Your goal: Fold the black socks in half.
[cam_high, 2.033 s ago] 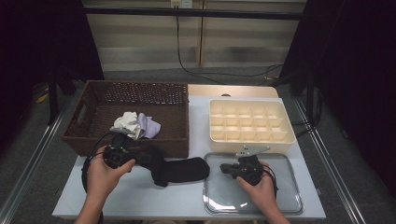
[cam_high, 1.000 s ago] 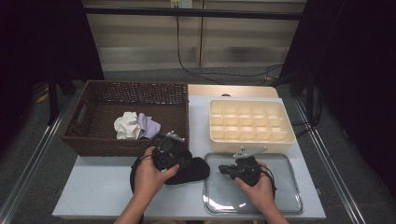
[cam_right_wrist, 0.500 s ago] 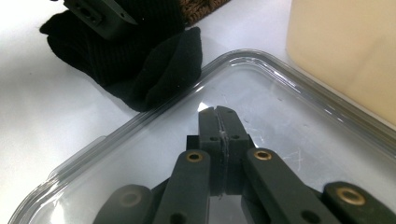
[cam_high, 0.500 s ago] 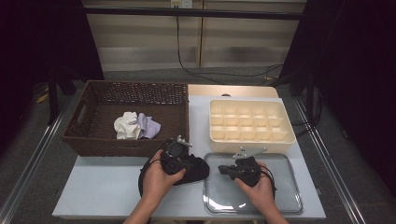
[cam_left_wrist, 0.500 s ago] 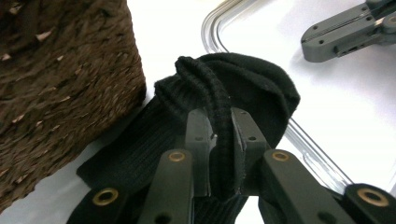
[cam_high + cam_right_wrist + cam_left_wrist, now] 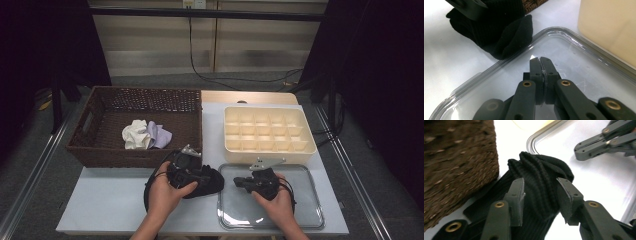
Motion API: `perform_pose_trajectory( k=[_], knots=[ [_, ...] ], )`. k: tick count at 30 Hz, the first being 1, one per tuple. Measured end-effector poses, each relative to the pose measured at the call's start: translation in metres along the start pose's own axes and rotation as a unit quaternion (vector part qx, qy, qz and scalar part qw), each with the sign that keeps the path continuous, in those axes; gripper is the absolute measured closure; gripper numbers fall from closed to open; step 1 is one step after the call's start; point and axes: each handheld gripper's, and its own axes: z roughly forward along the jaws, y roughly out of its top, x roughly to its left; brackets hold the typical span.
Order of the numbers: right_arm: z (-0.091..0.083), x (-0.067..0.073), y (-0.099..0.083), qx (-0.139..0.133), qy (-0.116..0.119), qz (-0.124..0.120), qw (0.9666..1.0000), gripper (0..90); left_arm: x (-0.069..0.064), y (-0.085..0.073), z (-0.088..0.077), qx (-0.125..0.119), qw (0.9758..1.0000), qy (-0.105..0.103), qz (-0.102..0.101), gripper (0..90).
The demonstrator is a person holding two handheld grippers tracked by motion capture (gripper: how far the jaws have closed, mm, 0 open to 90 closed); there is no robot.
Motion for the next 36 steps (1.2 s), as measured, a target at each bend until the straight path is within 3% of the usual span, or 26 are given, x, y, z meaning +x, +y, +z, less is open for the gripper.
perform_pose_trajectory(
  k=[6, 12, 18, 24, 29, 33, 36],
  knots=[
    [0.001, 0.001, 0.0, 0.002, -0.002, 0.0, 1.0, 88.6, 0.006, -0.009, -0.021, -0.022, 0.9996, 0.018, -0.001, 51.6],
    [0.002, 0.001, 0.0, 0.005, -0.002, 0.0, 1.0, 88.3, 0.02, -0.022, -0.03, -0.033, 0.9989, 0.026, -0.02, 49.3],
    [0.003, 0.002, 0.0, 0.007, -0.004, -0.003, 1.0, 88.2, 0.033, -0.033, -0.027, -0.023, 0.9973, 0.051, -0.047, 49.0],
    [0.003, 0.002, 0.001, 0.006, -0.004, -0.003, 1.0, 87.7, 0.039, -0.046, -0.017, -0.027, 0.9953, 0.045, -0.081, 47.0],
    [0.004, 0.003, 0.004, 0.007, -0.003, -0.008, 0.9999, 87.7, 0.036, -0.044, -0.02, -0.036, 0.9952, 0.042, -0.08, 45.5],
    [0.005, 0.005, 0.005, 0.007, -0.004, -0.009, 0.9999, 87.7, 0.036, -0.048, -0.009, -0.016, 0.9956, 0.043, -0.081, 46.7],
    [0.005, 0.006, 0.006, 0.01, -0.005, -0.01, 0.9999, 87.6, 0.04, -0.052, -0.005, -0.003, 0.9975, 0.028, -0.065, 60.6]
  ],
)
